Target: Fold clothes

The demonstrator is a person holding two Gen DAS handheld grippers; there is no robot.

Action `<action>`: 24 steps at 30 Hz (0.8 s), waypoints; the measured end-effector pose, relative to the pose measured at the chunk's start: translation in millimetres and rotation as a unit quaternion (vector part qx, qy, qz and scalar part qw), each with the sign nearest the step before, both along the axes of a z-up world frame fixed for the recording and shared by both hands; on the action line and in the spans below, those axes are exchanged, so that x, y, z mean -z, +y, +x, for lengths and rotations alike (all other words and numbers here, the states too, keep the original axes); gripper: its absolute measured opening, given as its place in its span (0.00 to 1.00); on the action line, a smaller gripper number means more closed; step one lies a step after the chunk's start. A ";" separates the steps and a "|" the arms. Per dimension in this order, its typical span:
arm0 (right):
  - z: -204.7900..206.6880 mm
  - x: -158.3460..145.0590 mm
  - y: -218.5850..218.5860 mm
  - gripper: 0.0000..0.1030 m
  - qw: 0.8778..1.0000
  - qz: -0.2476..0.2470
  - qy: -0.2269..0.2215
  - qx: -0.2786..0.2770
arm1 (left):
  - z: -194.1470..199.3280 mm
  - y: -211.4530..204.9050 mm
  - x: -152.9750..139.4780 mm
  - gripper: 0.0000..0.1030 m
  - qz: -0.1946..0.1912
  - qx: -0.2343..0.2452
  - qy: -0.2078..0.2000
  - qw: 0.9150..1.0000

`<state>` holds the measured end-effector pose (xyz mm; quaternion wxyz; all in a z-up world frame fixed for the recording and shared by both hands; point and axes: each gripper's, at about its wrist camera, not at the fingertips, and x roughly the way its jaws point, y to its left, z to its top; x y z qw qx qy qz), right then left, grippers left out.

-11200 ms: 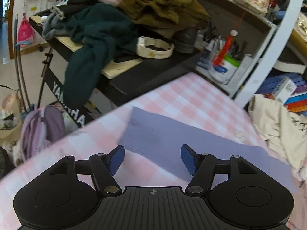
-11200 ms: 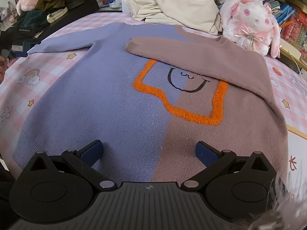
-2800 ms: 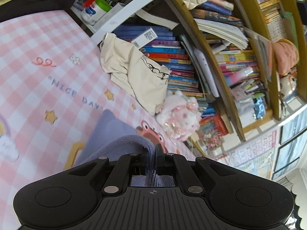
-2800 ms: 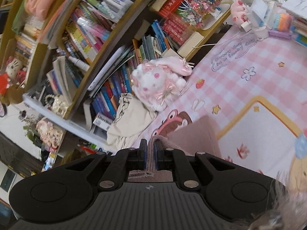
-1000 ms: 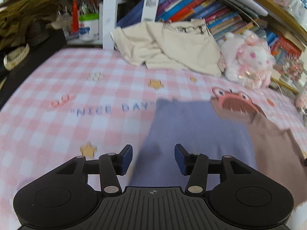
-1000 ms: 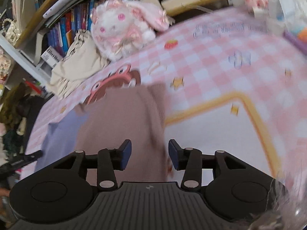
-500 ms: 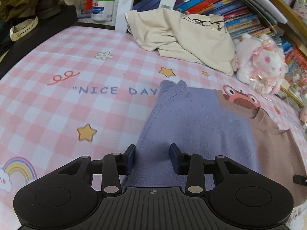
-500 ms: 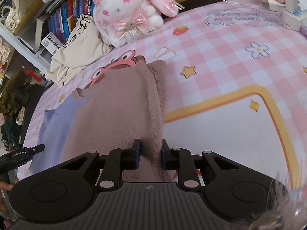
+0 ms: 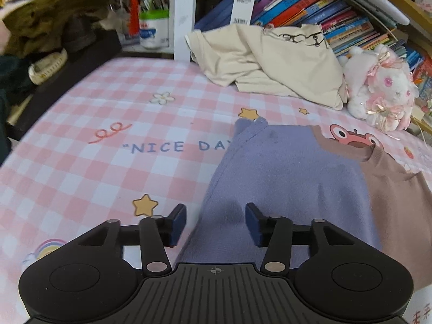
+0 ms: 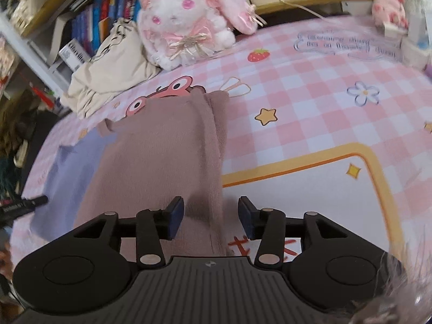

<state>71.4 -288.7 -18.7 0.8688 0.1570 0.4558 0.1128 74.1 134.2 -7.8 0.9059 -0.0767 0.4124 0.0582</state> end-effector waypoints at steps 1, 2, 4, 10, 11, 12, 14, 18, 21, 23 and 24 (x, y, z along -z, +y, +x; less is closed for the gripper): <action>-4.3 -2.9 0.8 0.50 1.000 -0.008 -0.006 -0.006 | -6.1 -1.7 -2.9 0.64 0.000 0.000 -0.004 1.000; -8.6 -5.8 1.6 0.53 1.000 -0.016 -0.012 -0.012 | -12.3 -3.4 -5.9 0.65 0.001 0.000 -0.009 1.000; -18.0 -10.8 3.2 0.60 0.999 -0.034 -0.024 -0.025 | -24.6 -7.2 -10.6 0.70 -0.001 0.000 -0.015 1.000; -39.5 -13.6 5.3 0.75 0.994 -0.075 -0.027 -0.069 | -52.2 -21.5 -11.1 0.75 -0.004 -0.003 0.000 1.000; -42.2 -13.8 5.1 0.77 0.994 -0.081 -0.026 -0.075 | -56.1 -24.3 -11.3 0.75 -0.004 -0.002 0.004 1.000; -45.8 -14.0 5.2 0.79 0.993 -0.087 -0.026 -0.080 | -59.6 -27.1 -11.5 0.77 -0.005 -0.003 0.005 1.000; -53.2 -13.8 6.0 0.83 0.991 -0.094 -0.026 -0.090 | -69.0 -33.2 -12.6 0.79 -0.008 -0.008 0.004 1.000; -61.9 -9.3 9.8 0.87 0.989 -0.096 -0.016 -0.110 | -86.2 -47.4 -10.7 0.83 -0.015 -0.015 0.002 1.000; -62.0 -7.7 12.9 0.87 0.986 -0.106 -0.014 -0.126 | -92.6 -62.0 -6.6 0.83 -0.009 -0.011 0.008 1.000; -62.5 -7.7 13.3 0.88 0.985 -0.113 -0.017 -0.133 | -95.2 -70.8 -4.0 0.83 -0.009 -0.010 0.014 1.000; -63.0 -7.8 12.4 0.89 0.984 -0.115 -0.018 -0.135 | -95.9 -74.5 -3.0 0.83 -0.012 -0.012 0.016 1.000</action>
